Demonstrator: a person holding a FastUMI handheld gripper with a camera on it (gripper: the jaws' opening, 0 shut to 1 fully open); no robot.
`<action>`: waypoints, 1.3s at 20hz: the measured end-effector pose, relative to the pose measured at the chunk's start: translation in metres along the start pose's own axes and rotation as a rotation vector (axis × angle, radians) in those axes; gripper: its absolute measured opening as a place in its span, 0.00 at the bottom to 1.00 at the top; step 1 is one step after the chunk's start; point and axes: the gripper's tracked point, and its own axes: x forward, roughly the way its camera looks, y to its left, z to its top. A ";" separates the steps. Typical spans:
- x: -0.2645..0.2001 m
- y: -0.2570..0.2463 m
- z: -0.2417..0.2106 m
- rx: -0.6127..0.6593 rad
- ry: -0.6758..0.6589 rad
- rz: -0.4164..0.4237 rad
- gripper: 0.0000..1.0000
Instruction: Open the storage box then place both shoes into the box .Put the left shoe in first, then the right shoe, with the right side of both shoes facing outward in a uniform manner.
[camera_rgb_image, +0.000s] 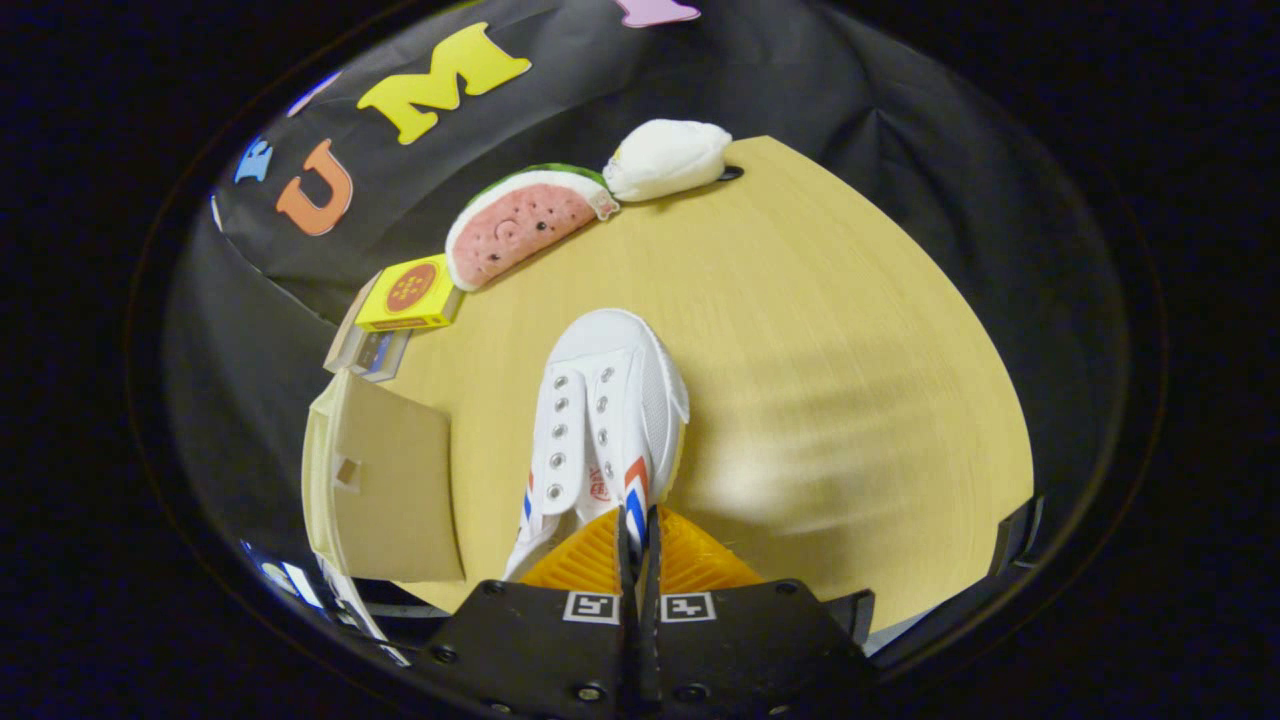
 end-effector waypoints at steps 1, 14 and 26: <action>-0.007 0.016 -0.002 -0.007 -0.008 0.007 0.00; -0.041 0.264 -0.010 -0.074 -0.132 0.121 0.00; 0.035 0.322 -0.062 -0.184 -0.096 0.011 0.00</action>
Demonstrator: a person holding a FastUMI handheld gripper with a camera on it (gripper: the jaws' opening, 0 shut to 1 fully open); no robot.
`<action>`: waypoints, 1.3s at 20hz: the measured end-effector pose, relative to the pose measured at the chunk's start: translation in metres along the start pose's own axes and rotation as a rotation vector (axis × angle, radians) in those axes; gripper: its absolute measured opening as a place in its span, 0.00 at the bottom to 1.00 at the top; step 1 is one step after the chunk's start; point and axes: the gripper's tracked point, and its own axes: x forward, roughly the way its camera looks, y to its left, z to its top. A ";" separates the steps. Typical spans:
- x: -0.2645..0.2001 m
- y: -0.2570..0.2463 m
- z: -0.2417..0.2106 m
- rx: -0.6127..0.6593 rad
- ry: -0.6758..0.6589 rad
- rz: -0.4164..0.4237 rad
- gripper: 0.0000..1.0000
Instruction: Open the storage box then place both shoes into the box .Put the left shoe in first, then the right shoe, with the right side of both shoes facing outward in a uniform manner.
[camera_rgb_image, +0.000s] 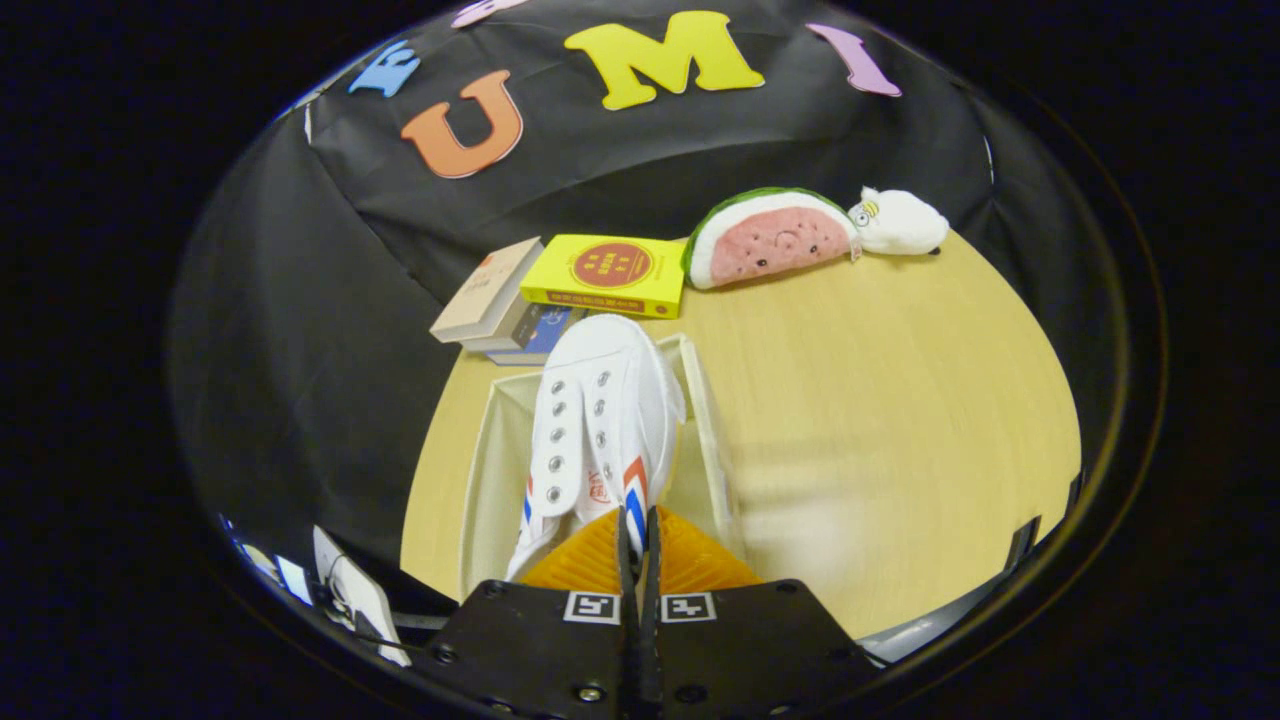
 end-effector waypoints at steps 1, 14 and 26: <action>0.004 -0.002 -0.002 0.002 0.008 -0.006 0.00; 0.015 -0.009 -0.021 -0.057 -0.006 -0.023 0.00; 0.034 0.012 -0.024 -0.152 -0.047 -0.034 0.29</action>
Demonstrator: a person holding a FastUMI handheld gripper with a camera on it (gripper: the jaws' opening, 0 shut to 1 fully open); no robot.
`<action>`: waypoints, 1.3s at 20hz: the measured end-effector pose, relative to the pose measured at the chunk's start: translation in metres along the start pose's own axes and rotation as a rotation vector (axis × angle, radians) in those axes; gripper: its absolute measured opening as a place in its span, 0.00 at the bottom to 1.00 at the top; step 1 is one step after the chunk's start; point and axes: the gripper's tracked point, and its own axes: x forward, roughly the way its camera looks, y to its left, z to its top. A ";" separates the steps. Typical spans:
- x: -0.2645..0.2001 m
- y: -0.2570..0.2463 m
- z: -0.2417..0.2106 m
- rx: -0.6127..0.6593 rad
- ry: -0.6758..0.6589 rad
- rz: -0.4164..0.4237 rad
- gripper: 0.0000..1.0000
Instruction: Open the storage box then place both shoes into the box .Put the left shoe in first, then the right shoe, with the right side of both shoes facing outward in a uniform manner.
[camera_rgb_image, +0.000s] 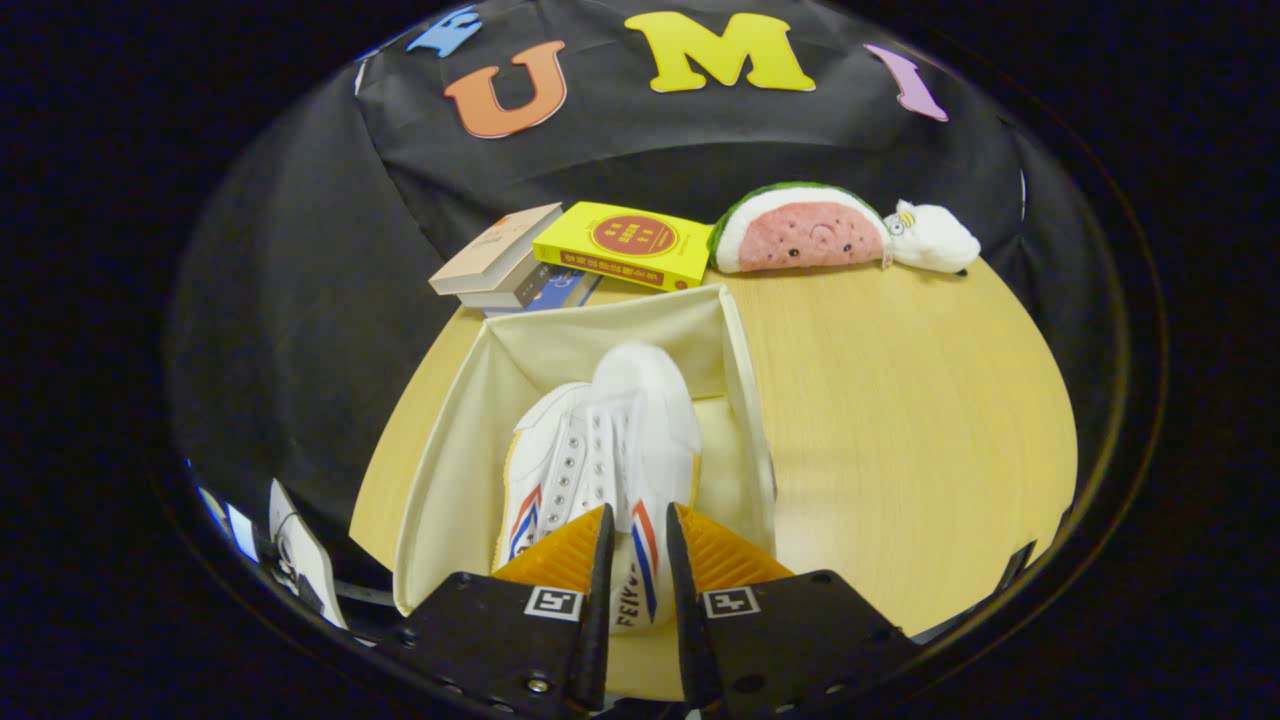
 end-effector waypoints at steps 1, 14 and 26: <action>-0.006 0.005 0.004 -0.006 -0.016 0.008 0.40; -0.157 -0.052 0.069 -0.080 -0.425 -0.140 0.97; -0.288 -0.095 0.077 -0.048 -0.712 -0.247 0.96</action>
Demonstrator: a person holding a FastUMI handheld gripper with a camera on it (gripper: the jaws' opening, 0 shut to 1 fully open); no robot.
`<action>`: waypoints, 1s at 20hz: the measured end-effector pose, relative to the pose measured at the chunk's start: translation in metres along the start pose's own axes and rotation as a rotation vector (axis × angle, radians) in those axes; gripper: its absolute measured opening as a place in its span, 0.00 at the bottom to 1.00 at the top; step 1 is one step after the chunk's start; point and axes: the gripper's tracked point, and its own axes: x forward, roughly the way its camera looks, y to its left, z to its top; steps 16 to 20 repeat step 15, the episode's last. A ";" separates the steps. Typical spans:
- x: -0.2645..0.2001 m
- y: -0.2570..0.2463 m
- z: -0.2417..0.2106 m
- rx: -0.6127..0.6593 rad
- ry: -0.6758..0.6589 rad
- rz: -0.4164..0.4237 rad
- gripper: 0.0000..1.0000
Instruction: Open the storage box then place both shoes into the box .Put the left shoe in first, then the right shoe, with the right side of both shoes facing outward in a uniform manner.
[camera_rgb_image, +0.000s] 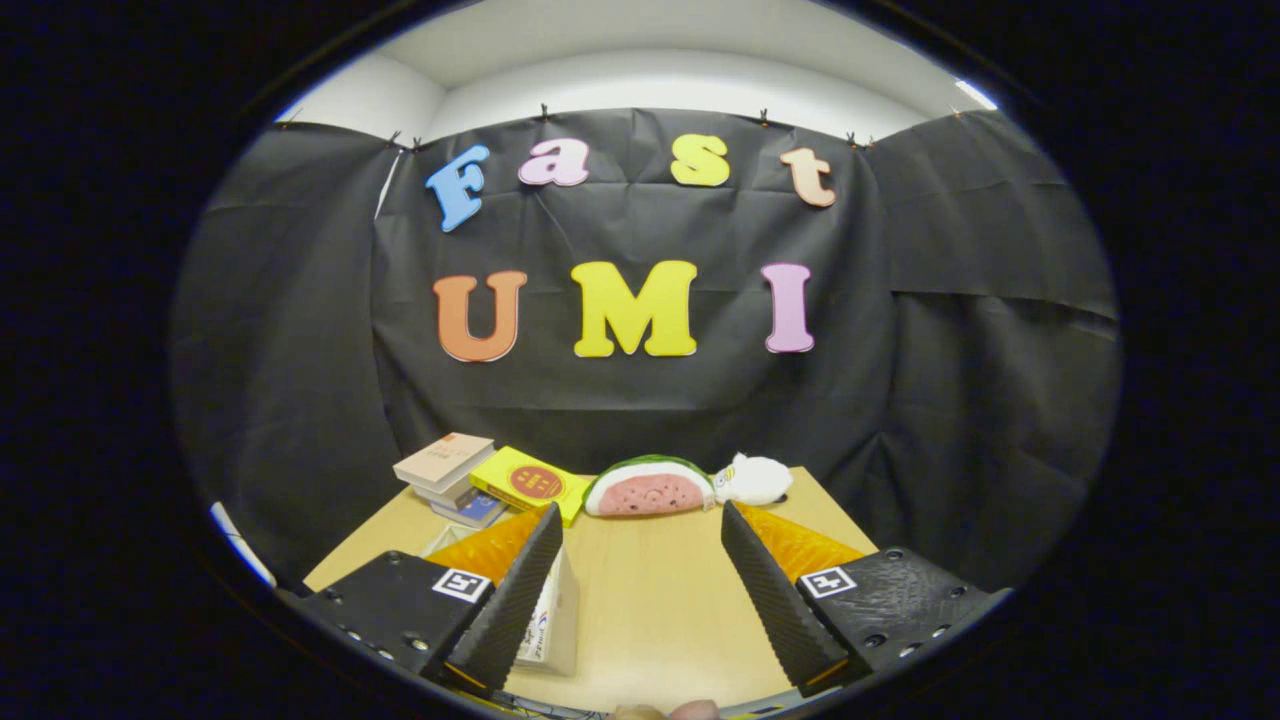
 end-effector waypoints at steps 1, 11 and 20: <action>-0.002 0.000 0.000 0.001 -0.010 -0.003 0.96; -0.001 0.015 0.001 0.012 -0.063 0.008 0.96; 0.000 0.029 0.003 0.025 -0.068 0.044 0.96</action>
